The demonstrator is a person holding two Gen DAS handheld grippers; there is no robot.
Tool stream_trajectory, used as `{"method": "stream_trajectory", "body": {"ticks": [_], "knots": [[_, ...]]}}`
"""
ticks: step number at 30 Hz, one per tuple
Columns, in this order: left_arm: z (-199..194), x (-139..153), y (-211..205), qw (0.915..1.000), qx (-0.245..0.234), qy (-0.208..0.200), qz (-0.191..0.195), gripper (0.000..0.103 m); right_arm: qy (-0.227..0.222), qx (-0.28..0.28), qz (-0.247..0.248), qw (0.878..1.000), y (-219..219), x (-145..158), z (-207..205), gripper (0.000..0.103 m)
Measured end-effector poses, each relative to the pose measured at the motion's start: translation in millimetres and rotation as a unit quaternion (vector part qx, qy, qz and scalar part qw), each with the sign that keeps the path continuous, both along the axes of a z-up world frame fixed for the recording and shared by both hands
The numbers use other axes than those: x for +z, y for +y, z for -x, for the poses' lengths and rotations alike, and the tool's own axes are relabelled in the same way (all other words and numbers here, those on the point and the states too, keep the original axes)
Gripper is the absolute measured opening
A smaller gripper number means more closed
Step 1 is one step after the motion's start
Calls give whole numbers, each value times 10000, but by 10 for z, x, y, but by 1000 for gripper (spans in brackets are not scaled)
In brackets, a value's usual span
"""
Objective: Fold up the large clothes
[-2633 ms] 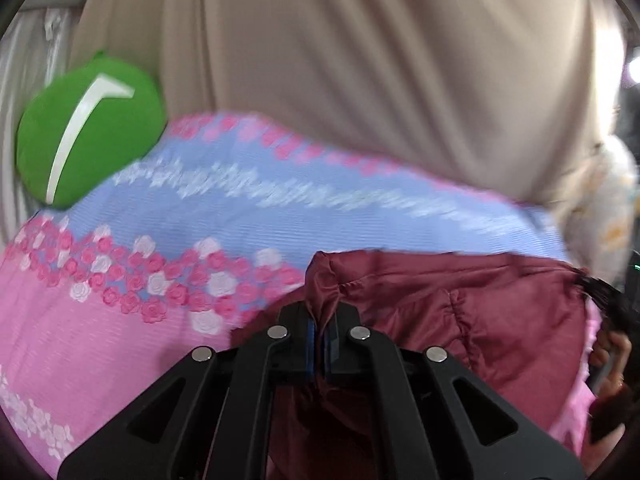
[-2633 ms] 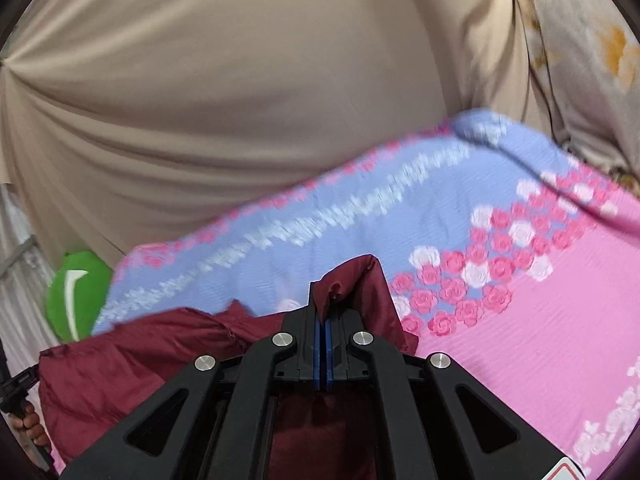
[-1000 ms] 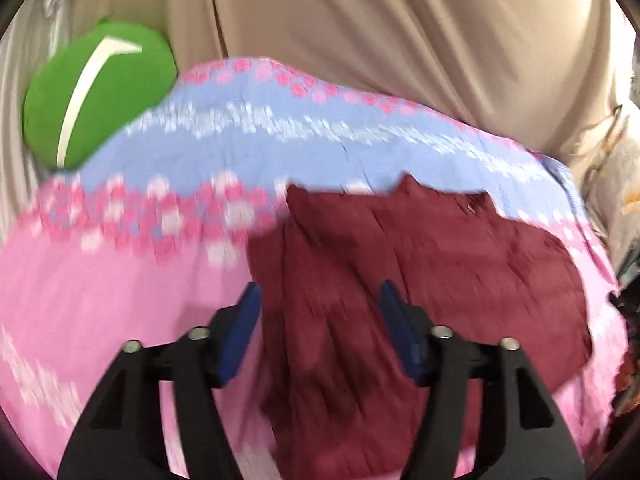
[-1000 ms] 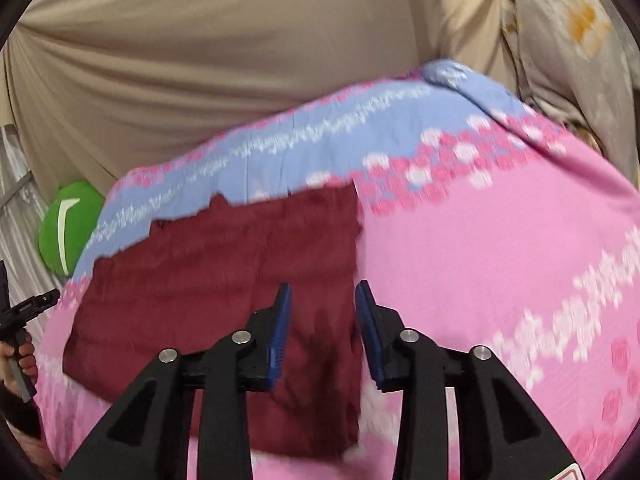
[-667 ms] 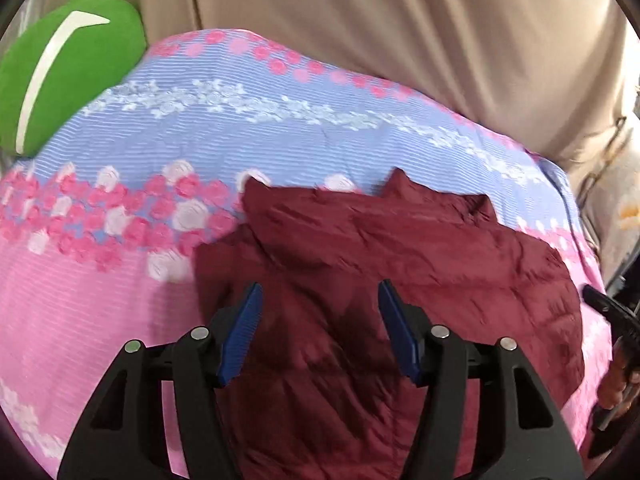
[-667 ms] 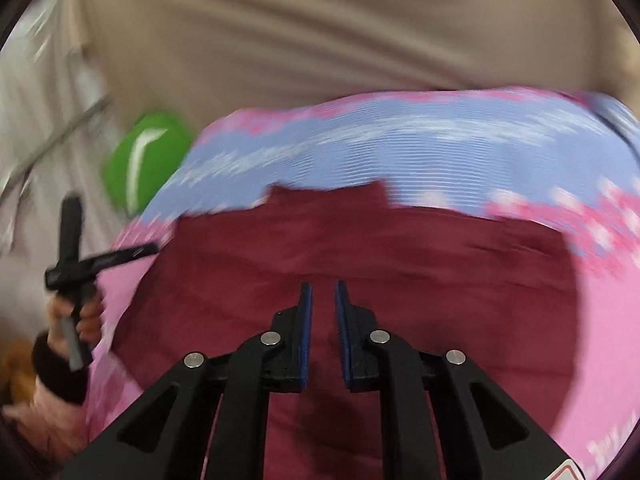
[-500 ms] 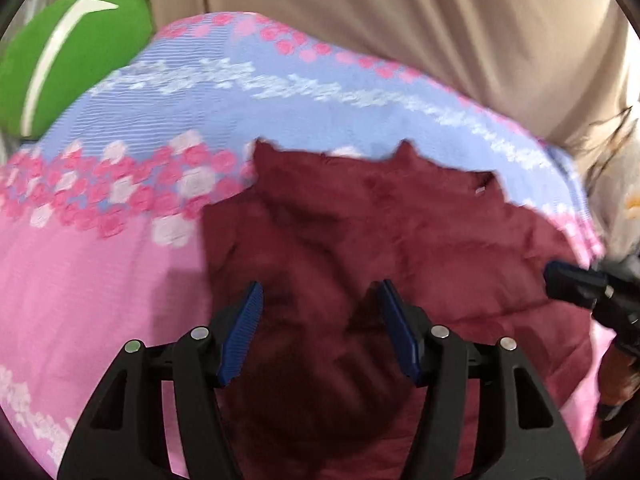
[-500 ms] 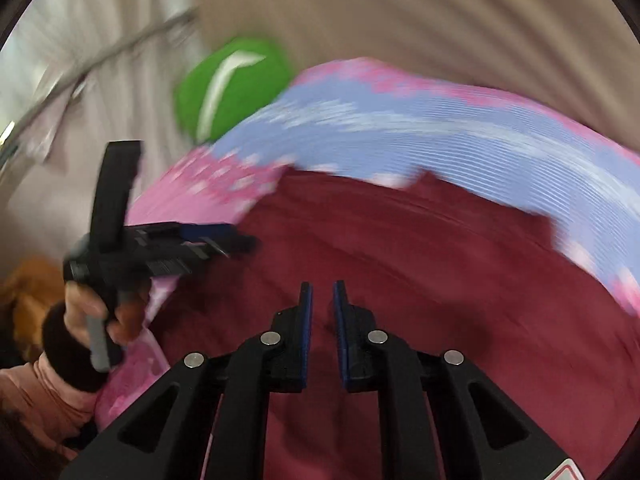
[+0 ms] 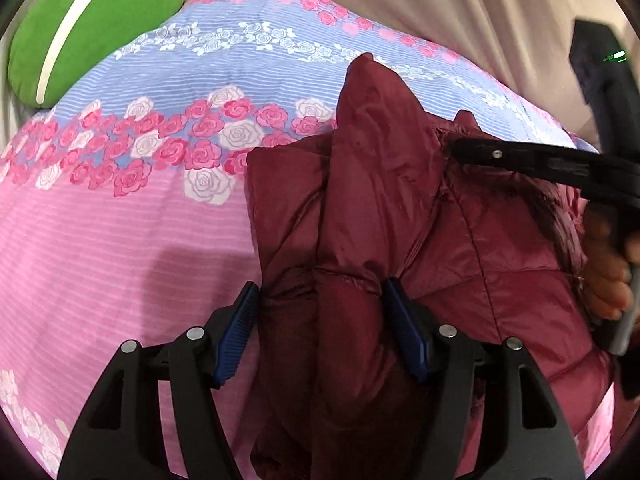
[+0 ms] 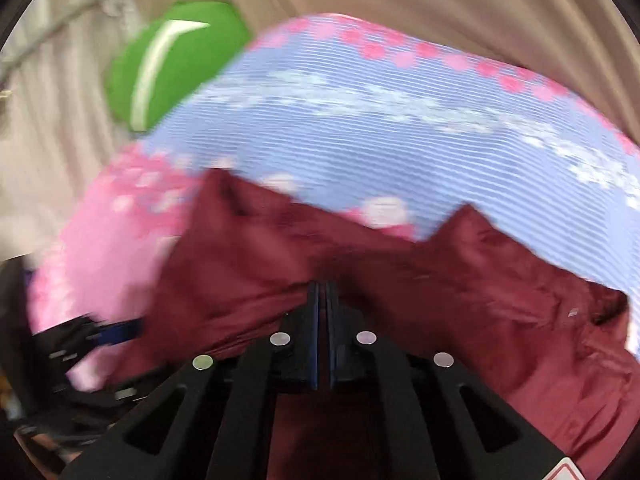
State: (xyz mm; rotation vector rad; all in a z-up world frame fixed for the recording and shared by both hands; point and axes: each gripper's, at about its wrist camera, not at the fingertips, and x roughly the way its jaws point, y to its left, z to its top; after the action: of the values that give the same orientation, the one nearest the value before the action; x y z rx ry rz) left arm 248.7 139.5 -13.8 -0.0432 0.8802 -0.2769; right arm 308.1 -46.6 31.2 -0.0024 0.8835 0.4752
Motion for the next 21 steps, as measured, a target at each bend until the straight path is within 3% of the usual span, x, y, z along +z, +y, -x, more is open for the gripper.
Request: {"method": "stream_trajectory", "body": {"ticks": [4, 7, 8, 11, 15, 17, 19, 21], "knots": [[4, -11, -45, 9999, 36, -65, -132, 64, -17, 426, 486, 9979, 420, -143, -47, 4], [-6, -16, -41, 9998, 44, -108, -148, 64, -16, -14, 634, 9980, 458, -217, -347, 0], [-10, -15, -39, 9998, 49, -105, -153, 64, 37, -411, 513, 9978, 331, -192, -474, 0], [-11, 39, 0, 9999, 132, -7, -95, 63, -108, -1058, 69, 9943, -113, 45, -411, 4], [14, 405, 140, 9982, 28, -237, 548, 62, -690, -1370, -109, 9881, -965, 429, 286, 10], [-43, 596, 151, 9968, 19, -416, 679, 65, -851, -1735, -167, 9810, -1475, 480, 619, 38], [-199, 710, 112, 9959, 52, -520, 735, 75, -1062, -2416, -115, 9645, -2061, 461, 983, 51], [-410, 701, 17, 9956, 65, -451, 819, 82, -961, -3183, -112, 9430, -2701, 357, 1335, 54]]}}
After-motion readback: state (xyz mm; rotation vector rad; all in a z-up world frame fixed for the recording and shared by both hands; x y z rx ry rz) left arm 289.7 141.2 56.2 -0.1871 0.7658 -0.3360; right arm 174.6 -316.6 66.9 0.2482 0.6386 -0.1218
